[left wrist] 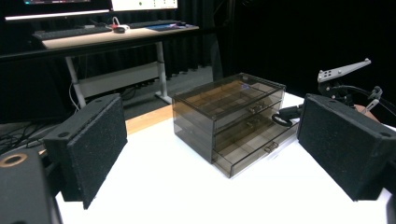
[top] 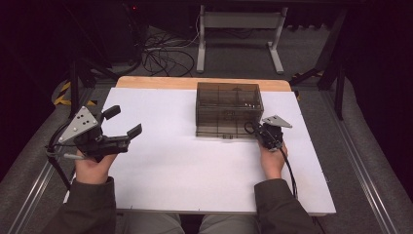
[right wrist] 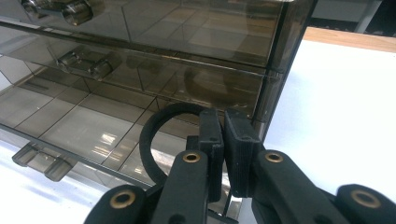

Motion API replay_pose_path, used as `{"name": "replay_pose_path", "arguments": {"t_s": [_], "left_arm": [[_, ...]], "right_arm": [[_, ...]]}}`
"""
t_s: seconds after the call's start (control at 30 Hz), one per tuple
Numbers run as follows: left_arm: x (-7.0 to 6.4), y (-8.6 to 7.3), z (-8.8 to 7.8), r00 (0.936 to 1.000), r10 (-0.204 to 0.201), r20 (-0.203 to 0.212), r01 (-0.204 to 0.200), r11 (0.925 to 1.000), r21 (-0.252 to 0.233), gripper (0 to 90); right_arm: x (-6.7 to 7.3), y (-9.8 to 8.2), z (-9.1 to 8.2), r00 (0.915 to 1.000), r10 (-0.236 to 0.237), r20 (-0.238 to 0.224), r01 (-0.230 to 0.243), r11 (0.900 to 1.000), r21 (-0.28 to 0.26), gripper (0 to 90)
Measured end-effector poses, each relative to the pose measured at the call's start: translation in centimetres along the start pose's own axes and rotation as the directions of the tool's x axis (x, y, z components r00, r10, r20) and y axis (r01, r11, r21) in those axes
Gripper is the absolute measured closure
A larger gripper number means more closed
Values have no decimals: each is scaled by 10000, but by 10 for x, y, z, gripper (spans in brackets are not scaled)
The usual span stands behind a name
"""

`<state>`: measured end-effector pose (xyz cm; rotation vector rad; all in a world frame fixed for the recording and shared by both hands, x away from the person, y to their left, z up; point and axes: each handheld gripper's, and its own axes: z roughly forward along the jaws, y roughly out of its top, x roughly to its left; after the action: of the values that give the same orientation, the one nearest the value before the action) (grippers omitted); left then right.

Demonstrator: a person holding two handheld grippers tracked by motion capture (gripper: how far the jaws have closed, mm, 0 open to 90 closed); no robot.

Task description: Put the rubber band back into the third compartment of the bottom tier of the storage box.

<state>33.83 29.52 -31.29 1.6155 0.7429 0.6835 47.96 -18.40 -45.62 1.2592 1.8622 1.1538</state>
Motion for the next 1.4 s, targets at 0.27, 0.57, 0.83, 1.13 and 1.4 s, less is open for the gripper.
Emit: {"name": "replay_pose_path", "arguments": {"t_s": [0.27, 0.57, 0.83, 1.13, 1.4], "left_arm": [[0, -1, 1, 10000, 13, 14, -13, 10000, 49, 91], [-1, -1, 1, 10000, 12, 18, -12, 10000, 50, 91], [0, -1, 1, 10000, 36, 14, -36, 10000, 51, 91], [-1, -1, 1, 10000, 7, 16, -7, 10000, 79, 91], [-1, -1, 1, 10000, 14, 12, -14, 10000, 54, 91]], "right_arm": [[1, 0, 3, 9998, -173, -40, 174, 9997, 198, 867], [3, 0, 5, 9991, -395, -159, 401, 9985, 385, 864], [5, 0, 6, 9986, -455, -264, 468, 9977, 495, 858], [5, 0, 7, 9982, -488, -338, 507, 9971, 564, 833], [5, 0, 7, 9976, -524, -454, 548, 9970, 553, 773]]}}
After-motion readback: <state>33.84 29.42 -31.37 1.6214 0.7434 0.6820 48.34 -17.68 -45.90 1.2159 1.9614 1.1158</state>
